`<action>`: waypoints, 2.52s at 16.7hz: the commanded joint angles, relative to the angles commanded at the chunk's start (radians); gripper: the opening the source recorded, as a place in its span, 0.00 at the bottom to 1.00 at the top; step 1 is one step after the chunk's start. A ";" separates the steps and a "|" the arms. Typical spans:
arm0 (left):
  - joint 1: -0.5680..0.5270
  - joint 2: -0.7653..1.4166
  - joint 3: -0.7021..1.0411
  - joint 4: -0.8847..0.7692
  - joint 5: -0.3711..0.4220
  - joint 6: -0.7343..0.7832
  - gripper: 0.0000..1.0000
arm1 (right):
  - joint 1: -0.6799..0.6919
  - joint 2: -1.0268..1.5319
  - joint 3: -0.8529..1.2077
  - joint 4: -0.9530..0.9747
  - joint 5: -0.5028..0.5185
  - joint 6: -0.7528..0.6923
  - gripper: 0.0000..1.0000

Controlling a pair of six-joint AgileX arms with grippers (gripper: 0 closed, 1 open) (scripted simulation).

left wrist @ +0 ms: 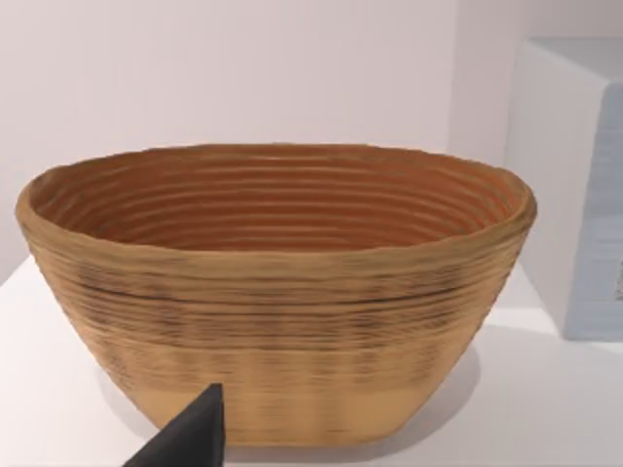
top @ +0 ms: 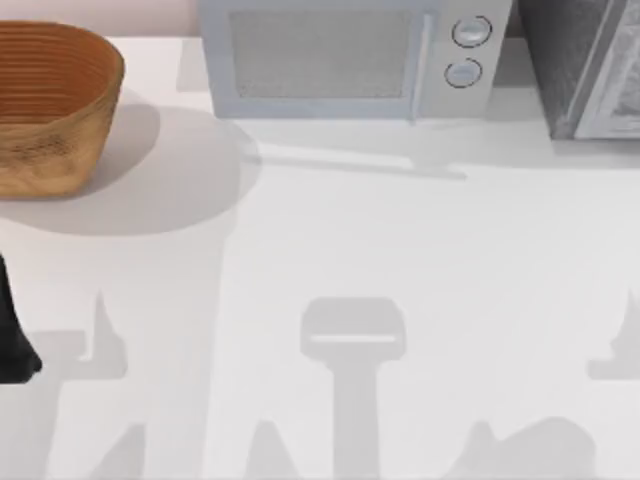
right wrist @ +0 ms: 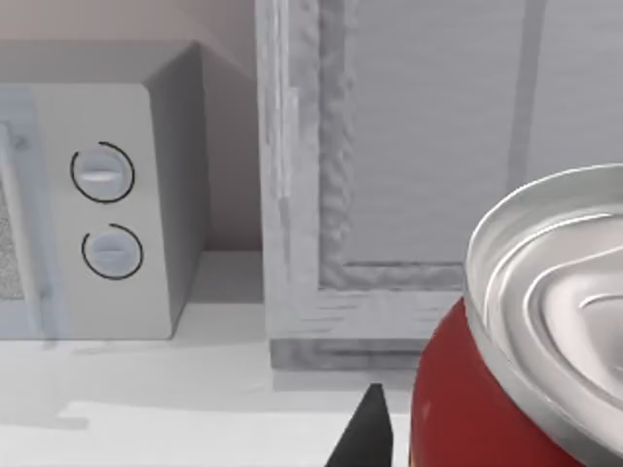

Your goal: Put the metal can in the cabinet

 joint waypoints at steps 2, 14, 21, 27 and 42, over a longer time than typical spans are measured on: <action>0.000 0.000 0.000 0.000 0.000 0.000 1.00 | -0.002 -0.007 -0.003 -0.004 -0.002 -0.001 0.00; 0.000 0.000 0.000 0.000 0.000 0.000 1.00 | 0.037 0.231 0.329 -0.065 0.034 0.006 0.00; 0.000 0.000 0.000 0.000 0.000 0.000 1.00 | 0.095 0.672 0.890 -0.209 0.100 0.008 0.00; 0.000 0.000 0.000 0.000 0.000 0.000 1.00 | 0.145 1.049 1.379 -0.334 0.155 0.013 0.00; 0.000 0.000 0.000 0.000 0.000 0.000 1.00 | 0.179 1.326 1.753 -0.423 0.191 0.020 0.00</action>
